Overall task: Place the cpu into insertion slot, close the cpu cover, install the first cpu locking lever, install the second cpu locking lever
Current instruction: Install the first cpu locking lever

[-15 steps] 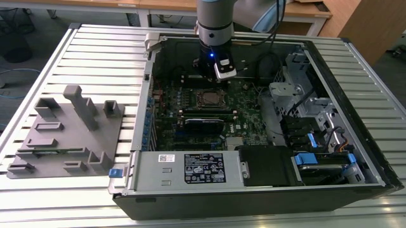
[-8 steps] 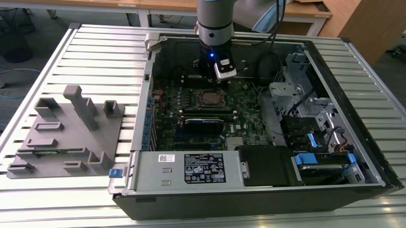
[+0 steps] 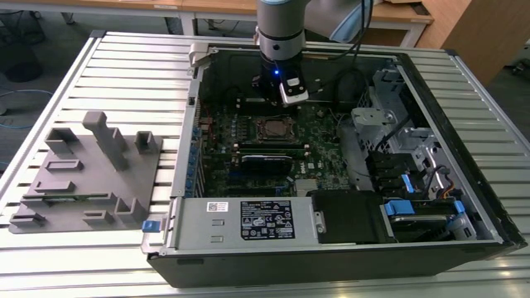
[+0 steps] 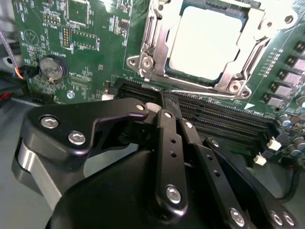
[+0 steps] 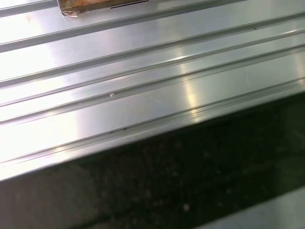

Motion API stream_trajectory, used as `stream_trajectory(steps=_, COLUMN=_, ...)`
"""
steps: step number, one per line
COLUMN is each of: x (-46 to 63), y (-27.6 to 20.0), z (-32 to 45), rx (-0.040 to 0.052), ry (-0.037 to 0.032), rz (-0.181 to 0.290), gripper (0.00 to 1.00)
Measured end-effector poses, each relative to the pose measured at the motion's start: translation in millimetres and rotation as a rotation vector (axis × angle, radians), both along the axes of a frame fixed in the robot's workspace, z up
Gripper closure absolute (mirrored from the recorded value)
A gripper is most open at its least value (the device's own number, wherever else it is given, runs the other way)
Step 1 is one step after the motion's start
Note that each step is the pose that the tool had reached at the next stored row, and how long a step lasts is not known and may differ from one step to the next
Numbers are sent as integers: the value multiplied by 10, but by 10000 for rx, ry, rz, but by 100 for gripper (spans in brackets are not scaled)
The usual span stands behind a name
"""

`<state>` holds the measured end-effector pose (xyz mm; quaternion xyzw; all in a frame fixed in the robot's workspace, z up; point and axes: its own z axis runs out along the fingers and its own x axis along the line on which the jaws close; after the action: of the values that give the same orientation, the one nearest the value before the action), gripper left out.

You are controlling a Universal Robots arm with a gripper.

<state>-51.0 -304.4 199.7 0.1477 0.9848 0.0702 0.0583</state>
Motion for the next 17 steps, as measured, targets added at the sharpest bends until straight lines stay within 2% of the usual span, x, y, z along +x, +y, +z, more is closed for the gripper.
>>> stream_trajectory(steps=5, x=0, y=-2, z=0, rx=1, ry=-2, rz=1, gripper=89)
stream_trajectory(steps=17, x=0, y=-41, z=0, rx=4, ry=-6, rz=1, gripper=89)
